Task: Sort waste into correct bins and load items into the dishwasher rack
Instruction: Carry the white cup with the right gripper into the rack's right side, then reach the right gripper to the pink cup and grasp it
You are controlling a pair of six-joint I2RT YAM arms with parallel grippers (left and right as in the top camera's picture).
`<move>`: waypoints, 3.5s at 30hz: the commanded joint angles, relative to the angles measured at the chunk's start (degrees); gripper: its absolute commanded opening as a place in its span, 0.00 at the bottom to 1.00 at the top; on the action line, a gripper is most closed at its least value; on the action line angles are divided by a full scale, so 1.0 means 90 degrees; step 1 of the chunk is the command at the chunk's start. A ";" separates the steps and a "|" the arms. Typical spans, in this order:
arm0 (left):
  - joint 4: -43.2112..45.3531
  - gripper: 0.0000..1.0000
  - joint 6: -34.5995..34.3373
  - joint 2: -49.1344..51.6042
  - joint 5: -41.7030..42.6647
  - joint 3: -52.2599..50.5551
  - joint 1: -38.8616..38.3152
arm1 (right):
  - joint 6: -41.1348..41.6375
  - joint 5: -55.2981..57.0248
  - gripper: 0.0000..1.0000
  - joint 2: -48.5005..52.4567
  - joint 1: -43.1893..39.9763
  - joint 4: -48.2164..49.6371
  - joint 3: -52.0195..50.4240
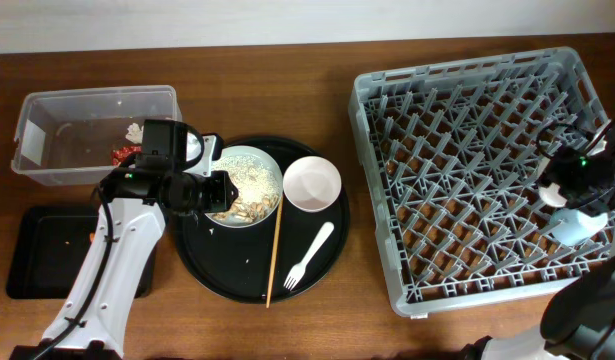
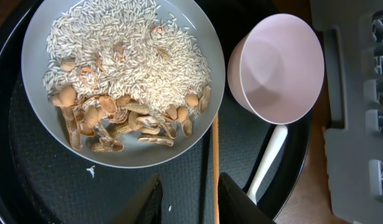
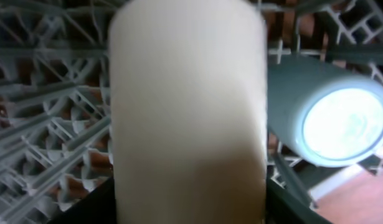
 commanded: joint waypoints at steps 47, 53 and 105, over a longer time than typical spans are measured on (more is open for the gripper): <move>-0.0109 0.29 0.0022 -0.0046 -0.0049 0.0012 0.0034 | 0.0075 -0.0211 0.99 0.0413 -0.0005 0.0289 0.0469; -0.0112 0.29 0.0022 -0.0046 -0.0049 0.0012 0.0034 | 0.0194 -0.0248 0.99 0.0384 0.0000 0.0129 0.0607; -0.0821 0.48 -0.1039 -0.0044 -0.2761 -0.0209 0.0039 | 0.0454 -0.0427 0.49 0.2608 0.6552 0.1314 0.1076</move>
